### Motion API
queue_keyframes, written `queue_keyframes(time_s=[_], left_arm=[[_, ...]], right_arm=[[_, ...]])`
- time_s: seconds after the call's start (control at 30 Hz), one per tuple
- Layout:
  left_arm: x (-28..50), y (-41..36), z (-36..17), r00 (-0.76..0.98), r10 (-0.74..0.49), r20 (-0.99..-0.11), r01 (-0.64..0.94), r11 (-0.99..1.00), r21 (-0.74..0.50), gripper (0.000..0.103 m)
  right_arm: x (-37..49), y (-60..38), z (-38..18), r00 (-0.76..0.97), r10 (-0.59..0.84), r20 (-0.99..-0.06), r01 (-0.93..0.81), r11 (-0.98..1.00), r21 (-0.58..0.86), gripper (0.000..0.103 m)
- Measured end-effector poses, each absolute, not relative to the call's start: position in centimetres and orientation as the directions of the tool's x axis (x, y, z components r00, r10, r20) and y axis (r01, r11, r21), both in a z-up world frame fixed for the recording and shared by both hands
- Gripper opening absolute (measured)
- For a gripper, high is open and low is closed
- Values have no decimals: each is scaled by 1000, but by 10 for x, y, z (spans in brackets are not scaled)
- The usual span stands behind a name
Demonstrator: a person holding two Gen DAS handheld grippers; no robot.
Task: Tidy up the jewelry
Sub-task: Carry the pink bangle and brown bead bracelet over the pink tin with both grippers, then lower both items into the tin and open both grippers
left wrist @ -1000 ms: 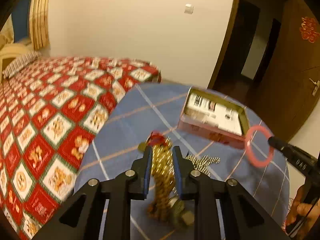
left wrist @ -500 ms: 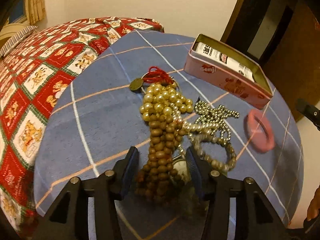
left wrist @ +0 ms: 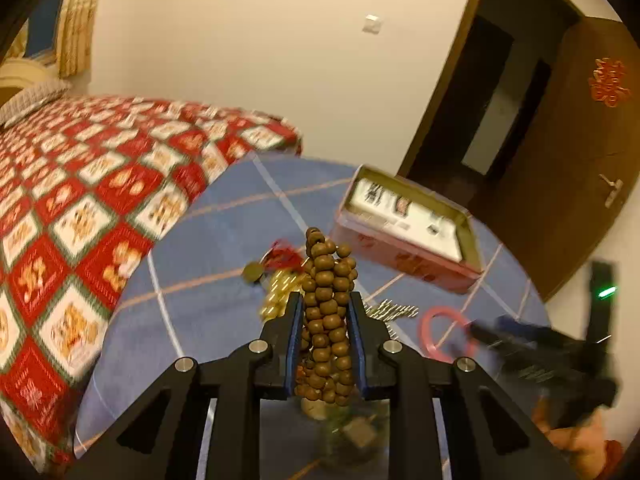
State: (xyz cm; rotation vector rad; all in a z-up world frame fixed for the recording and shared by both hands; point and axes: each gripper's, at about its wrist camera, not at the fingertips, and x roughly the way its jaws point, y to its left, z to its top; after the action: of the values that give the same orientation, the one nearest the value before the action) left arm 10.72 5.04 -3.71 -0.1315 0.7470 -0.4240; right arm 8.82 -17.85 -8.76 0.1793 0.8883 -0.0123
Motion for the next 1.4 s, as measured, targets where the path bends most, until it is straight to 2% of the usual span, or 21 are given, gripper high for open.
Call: queue_keyframes(time_s=[0.07, 0.1, 0.13, 0.23, 0.37, 0.4, 0.43, 0.63, 0.83, 1.0, 1.17, 1.4], left_arm=[[108, 45, -28, 658, -437, -613, 346, 899, -269, 22], [108, 43, -27, 659, -441, -609, 351, 897, -269, 22], [109, 41, -25, 660, -444, -606, 356, 895, -268, 22], [113, 36, -26, 651, -449, -612, 365, 892, -266, 22], [117, 30, -32, 635, -448, -629, 372, 891, -259, 22], [118, 28, -35, 631, -450, -632, 374, 890, -260, 22], [119, 27, -36, 628, -451, -634, 376, 889, -260, 22], [126, 14, -46, 608, -452, -653, 392, 886, -248, 22], [142, -4, -37, 611, -466, -640, 424, 875, -232, 22], [163, -26, -23, 625, -482, -614, 458, 863, -211, 22], [198, -51, -21, 620, -488, -614, 472, 857, -205, 22], [241, -81, -47, 572, -471, -672, 477, 857, -194, 22]], right_arm=[[94, -168, -95, 602, 66, -796, 47, 992, 118, 68], [97, -163, -98, 583, 90, -807, 24, 992, 128, 72], [100, -158, -102, 564, 97, -820, 11, 992, 125, 81], [102, -150, -110, 565, 44, -824, 8, 998, 59, 91], [105, -144, -113, 565, 10, -825, -22, 1000, -3, 91], [104, -143, -113, 564, 3, -826, -27, 1000, -14, 87], [103, -144, -112, 568, 5, -823, -33, 999, -16, 84], [100, -157, -106, 571, 14, -821, -5, 1000, 14, 83], [93, -171, -58, 670, 12, -742, 34, 998, 48, 83], [123, -186, -29, 727, -24, -687, 78, 996, 48, 83], [168, -204, -29, 725, -49, -688, 126, 990, 63, 83], [200, -216, -52, 687, -48, -725, 156, 984, 82, 83]])
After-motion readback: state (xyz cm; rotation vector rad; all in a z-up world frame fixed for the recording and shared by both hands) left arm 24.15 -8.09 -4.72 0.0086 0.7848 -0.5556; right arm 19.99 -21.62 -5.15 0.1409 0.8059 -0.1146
